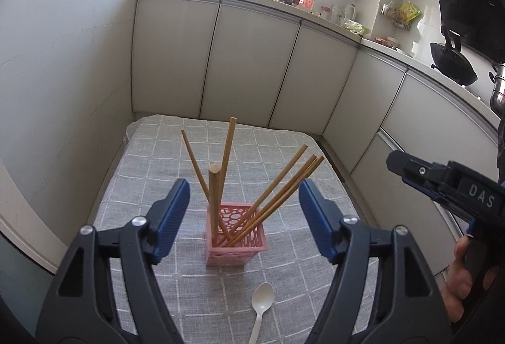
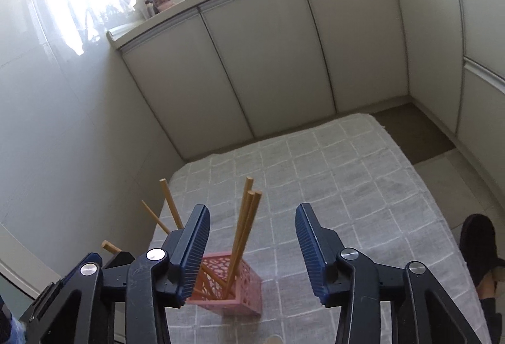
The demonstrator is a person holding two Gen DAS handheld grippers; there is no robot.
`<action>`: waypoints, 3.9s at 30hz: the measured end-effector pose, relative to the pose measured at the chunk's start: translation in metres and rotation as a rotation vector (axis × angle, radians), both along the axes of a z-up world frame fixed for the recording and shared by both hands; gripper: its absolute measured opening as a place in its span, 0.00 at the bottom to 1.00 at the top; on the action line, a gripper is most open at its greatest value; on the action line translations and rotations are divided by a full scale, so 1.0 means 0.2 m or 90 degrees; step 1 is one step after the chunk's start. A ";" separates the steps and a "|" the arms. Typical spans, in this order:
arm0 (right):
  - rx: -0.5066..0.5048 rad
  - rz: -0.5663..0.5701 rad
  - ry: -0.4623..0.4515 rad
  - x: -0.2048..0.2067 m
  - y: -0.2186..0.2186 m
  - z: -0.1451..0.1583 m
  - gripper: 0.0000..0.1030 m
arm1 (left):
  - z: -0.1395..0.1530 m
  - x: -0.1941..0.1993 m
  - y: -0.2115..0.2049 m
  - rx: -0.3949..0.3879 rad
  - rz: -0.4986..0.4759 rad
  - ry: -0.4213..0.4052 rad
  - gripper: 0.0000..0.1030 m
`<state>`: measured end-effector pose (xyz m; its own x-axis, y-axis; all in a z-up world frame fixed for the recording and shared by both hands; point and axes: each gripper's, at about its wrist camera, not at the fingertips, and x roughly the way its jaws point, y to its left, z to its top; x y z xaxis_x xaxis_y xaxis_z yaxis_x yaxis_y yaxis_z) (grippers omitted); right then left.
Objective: Organize utensils
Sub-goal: 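Open the left tool into the holder while the right tool releases its chopstick, then lower the left tool onto a chopstick while the right tool grasps the last one, then lift both held chopsticks and lower them into the pink holder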
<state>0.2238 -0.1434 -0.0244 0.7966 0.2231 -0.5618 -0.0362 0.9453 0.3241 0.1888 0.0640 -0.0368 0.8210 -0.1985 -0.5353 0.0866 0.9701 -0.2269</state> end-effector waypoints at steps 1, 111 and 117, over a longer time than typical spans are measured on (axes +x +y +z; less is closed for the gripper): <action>-0.005 0.001 0.005 -0.03 -0.02 -0.01 0.59 | 0.00 -0.01 0.00 -0.003 -0.002 0.005 0.77; 0.062 -0.087 0.208 -0.66 -0.36 -0.62 0.08 | -0.43 -0.10 -0.55 0.097 -0.238 0.274 0.08; 0.040 -0.070 0.117 -0.68 -0.31 -0.33 0.08 | -0.18 -0.20 -0.43 0.076 -0.211 0.167 0.08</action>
<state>0.0870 -0.2063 -0.0898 0.7038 0.1790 -0.6875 0.1313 0.9183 0.3736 0.1485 -0.0226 -0.0728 0.5569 -0.3518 -0.7524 0.3517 0.9205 -0.1701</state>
